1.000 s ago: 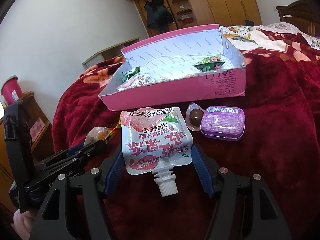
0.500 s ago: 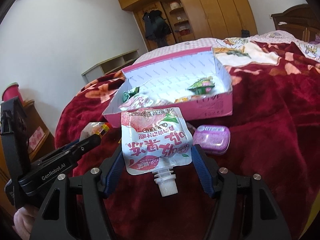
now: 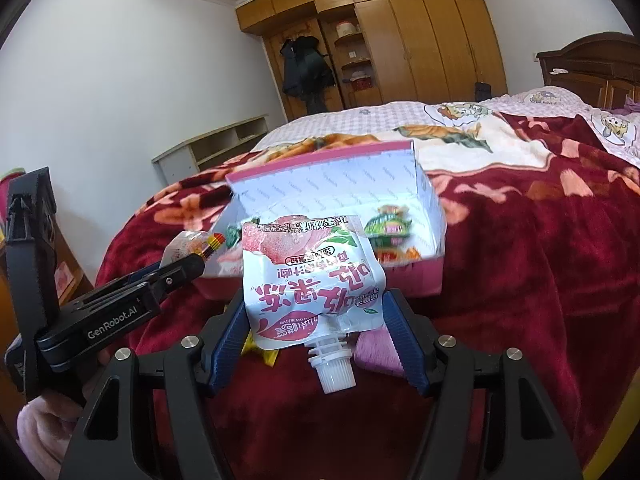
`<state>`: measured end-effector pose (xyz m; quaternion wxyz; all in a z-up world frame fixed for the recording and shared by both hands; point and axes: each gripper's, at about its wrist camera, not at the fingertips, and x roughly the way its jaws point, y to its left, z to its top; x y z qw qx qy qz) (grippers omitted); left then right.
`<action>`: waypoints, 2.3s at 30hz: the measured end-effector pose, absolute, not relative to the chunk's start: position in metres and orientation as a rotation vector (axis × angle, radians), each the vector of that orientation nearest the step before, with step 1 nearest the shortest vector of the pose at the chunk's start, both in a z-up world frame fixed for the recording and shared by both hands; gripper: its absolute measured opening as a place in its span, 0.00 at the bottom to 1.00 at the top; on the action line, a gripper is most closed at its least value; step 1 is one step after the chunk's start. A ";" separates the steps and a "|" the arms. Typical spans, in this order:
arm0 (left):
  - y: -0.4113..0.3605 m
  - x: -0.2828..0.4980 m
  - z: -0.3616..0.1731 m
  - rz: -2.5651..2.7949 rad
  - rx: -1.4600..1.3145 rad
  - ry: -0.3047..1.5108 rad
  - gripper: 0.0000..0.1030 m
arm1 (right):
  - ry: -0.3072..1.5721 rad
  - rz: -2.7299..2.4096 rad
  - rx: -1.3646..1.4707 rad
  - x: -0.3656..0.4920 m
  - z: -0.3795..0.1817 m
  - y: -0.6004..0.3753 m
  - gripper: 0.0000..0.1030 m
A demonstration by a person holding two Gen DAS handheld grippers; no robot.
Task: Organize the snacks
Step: 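Lift the candy packet and pouch and carry both over the pink box, then lower the candy packet and pouch into the box and open both tools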
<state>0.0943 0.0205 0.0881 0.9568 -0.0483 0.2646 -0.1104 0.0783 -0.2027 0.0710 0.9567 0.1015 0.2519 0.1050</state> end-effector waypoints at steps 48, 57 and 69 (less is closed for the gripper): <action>-0.019 0.219 0.043 -0.129 0.052 0.631 0.51 | 0.606 0.131 0.100 0.204 0.064 -0.212 0.66; -0.022 0.220 0.041 -0.127 0.060 0.621 0.52 | 0.638 0.102 0.065 0.239 0.062 -0.213 0.66; -0.021 0.217 0.046 -0.141 0.061 0.637 0.56 | 0.625 0.175 0.068 0.225 0.063 -0.211 0.76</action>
